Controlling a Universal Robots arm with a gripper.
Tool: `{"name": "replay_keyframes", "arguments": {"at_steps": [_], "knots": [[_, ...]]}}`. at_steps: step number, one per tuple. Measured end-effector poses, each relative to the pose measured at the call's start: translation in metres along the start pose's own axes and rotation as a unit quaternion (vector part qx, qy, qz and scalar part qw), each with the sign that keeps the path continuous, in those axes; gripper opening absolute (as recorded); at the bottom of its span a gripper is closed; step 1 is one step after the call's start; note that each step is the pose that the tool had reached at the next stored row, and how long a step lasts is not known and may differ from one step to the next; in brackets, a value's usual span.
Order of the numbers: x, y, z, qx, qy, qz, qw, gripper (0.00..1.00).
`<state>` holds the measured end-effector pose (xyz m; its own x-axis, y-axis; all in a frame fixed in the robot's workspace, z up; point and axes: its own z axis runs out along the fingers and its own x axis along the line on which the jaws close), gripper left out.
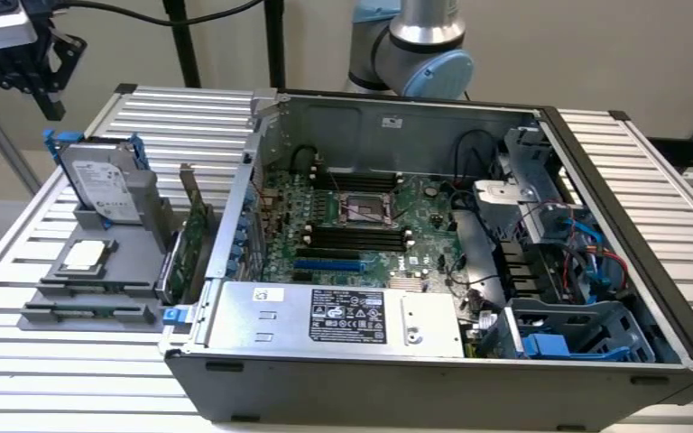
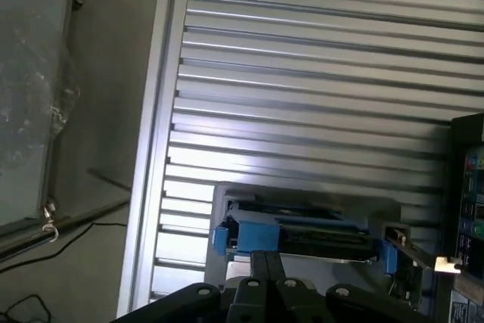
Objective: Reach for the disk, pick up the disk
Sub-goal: 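Pick up the disk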
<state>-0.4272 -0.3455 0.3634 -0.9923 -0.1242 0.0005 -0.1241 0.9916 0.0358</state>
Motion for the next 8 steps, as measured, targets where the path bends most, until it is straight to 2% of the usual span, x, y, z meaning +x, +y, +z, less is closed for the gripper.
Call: {"name": "replay_keyframes", "arguments": {"at_steps": [4,8], "knots": [[0.0000,0.0000,0.0000,0.0000,0.0013,-0.037,0.9993,0.11],[0.0000,0.0000,0.0000,0.0001,0.0026,-0.073,0.9973,0.11]]}}
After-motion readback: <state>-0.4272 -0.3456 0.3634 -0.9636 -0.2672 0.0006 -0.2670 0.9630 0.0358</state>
